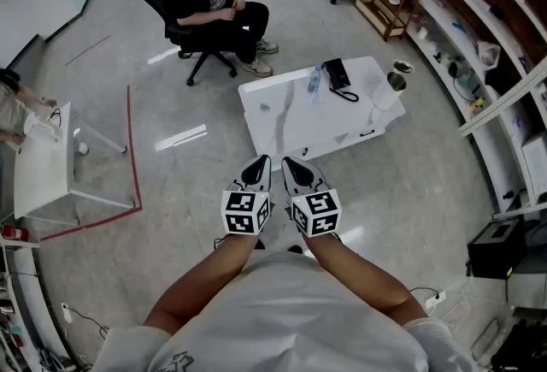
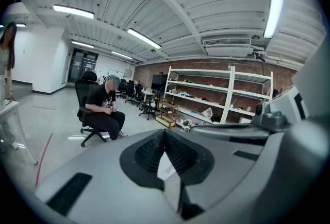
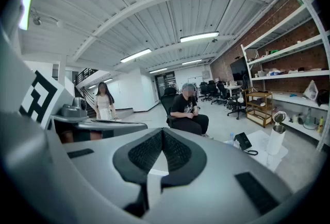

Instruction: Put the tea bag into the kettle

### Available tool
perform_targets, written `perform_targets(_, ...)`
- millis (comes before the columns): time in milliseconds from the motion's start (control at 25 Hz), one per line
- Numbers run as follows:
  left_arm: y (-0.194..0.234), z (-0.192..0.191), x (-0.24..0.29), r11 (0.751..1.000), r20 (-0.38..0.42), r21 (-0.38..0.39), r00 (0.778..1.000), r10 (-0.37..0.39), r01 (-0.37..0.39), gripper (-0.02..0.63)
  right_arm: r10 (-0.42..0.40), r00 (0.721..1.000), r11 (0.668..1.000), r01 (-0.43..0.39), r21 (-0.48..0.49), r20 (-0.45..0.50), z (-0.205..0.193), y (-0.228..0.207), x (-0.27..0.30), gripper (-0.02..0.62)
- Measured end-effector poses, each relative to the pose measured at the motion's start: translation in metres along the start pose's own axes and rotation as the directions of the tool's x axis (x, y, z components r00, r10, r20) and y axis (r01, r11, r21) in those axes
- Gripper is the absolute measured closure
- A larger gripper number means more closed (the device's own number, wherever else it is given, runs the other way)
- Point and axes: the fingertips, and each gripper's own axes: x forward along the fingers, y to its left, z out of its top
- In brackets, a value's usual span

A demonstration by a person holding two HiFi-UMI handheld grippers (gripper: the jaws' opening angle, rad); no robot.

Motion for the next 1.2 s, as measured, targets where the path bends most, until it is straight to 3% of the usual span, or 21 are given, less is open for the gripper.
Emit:
perform_targets(440, 0.052, 0.010, 0.030, 0.999, -0.016, -0.003, 0.999, -0.038, 0.037, 0.598, -0.037, 0.999, 0.999, 0.037, -0.024, 0.003, 0.013, 0.000, 0.058, 0.592)
perform_targets(960, 0.144, 0.036, 0.054, 0.987, -0.057, 0.020, 0.986, -0.159, 0.160, 0.598, -0.151, 0.988, 0.988, 0.151, 0.026, -0.028, 0.017, 0.020, 0.149, 0.592)
perform_targets(1200, 0.159, 0.042, 0.065, 0.983, -0.064, -0.003, 0.981, -0.183, 0.184, 0.598, -0.168, 0.985, 0.985, 0.169, 0.022, -0.027, 0.029, 0.017, 0.169, 0.592)
